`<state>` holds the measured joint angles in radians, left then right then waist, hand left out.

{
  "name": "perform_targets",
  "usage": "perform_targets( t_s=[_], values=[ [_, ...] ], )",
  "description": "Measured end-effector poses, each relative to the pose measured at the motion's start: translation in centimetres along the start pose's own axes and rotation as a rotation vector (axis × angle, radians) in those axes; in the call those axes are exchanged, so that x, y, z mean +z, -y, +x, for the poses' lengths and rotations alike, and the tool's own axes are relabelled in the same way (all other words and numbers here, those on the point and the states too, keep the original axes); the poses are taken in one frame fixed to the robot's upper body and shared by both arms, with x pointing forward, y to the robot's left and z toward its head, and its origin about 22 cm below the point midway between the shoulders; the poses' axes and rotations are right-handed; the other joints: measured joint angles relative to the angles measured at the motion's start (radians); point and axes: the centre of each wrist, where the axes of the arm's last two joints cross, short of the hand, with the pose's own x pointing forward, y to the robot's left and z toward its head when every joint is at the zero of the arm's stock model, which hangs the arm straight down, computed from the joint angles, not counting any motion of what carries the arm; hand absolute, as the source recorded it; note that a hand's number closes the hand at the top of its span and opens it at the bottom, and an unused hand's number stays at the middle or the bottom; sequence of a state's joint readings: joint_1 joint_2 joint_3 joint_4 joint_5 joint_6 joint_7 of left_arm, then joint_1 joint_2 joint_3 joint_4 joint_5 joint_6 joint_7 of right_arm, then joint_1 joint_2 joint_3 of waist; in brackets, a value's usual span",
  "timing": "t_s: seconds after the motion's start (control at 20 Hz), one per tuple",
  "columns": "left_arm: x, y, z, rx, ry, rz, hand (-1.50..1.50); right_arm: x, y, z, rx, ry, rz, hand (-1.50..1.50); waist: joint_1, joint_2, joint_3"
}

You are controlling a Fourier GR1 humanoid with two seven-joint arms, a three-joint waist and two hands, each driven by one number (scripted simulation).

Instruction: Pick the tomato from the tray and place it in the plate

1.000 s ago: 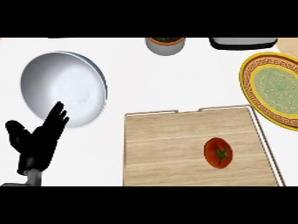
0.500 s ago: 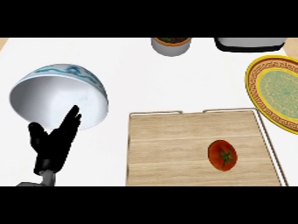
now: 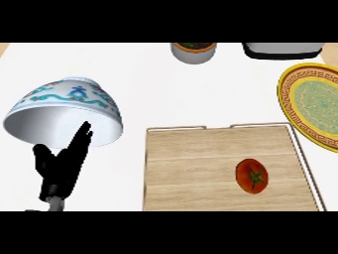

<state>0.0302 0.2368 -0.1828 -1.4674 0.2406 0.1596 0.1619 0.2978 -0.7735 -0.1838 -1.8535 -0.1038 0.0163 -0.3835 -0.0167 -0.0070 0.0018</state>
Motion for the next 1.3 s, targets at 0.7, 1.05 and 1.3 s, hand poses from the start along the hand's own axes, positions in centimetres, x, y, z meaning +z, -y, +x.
perform_targets(
  t_s=[0.7, 1.05, 1.3],
  values=[
    [-0.6, 0.6, 0.4, -0.004, -0.009, -0.015, 0.00, -0.7, -7.1, 6.6, 0.224, -0.160, 0.159, -1.50, 0.018, 0.003, 0.001],
    [-0.9, 0.6, 0.5, 0.000, -0.018, -0.024, 0.00, -0.7, -10.7, 6.8, 0.234, -0.225, 0.238, -1.50, 0.018, 0.003, 0.002],
    [-0.6, 0.9, 0.1, 0.000, -0.004, -0.018, 0.00, -0.8, -12.6, 6.5, 0.226, -0.228, 0.261, -1.50, 0.017, 0.002, 0.002]
  ],
)
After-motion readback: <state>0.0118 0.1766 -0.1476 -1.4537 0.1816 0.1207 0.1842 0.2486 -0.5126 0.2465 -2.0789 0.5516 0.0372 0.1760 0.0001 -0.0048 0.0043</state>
